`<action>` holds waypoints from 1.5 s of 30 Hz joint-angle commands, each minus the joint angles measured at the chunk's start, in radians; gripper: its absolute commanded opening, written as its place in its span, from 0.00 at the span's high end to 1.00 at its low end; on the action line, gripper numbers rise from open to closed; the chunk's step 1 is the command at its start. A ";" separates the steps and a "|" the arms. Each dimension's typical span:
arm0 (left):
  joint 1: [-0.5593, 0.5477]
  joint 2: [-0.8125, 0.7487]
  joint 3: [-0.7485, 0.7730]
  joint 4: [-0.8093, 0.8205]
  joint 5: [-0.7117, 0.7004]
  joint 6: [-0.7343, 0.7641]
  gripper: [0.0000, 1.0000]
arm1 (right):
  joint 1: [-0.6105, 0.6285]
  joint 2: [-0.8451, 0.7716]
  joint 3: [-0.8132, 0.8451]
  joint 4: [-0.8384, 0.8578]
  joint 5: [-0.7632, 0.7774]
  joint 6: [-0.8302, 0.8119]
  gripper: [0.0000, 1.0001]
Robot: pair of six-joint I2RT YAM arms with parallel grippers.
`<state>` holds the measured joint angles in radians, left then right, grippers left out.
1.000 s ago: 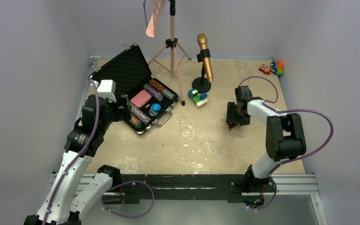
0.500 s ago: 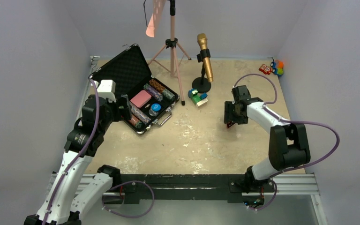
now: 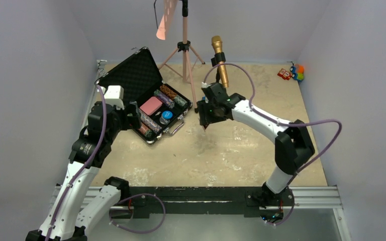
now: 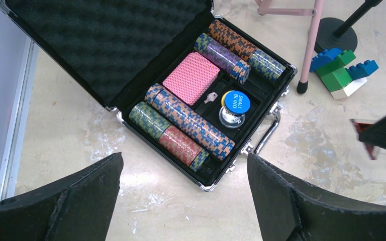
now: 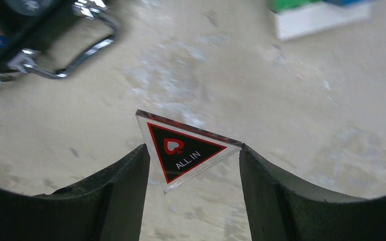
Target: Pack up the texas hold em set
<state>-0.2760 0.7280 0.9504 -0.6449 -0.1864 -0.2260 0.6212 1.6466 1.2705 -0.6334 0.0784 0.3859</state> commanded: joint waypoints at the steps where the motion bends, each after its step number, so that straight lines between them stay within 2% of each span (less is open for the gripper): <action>1: 0.004 -0.010 -0.010 0.039 -0.011 -0.008 0.04 | 0.086 0.146 0.200 0.031 -0.073 0.040 0.62; 11: 0.004 -0.016 -0.011 0.041 -0.021 -0.004 0.04 | 0.178 0.551 0.756 0.058 -0.131 0.032 0.64; 15: 0.004 -0.017 -0.011 0.041 -0.018 -0.005 0.04 | 0.189 0.672 0.907 0.077 -0.146 0.042 0.64; 26: 0.004 -0.015 -0.011 0.044 -0.015 -0.004 0.04 | 0.196 0.775 0.980 0.287 -0.120 0.122 0.65; 33: 0.004 -0.009 -0.012 0.045 -0.012 -0.006 0.04 | 0.195 0.884 1.101 0.311 -0.096 0.180 0.65; 45: 0.004 -0.006 -0.010 0.046 -0.012 -0.004 0.04 | 0.197 0.919 1.094 0.327 -0.061 0.227 0.64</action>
<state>-0.2760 0.7208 0.9440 -0.6445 -0.1944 -0.2256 0.8135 2.5805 2.3352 -0.3496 -0.0174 0.5781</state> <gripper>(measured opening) 0.963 0.635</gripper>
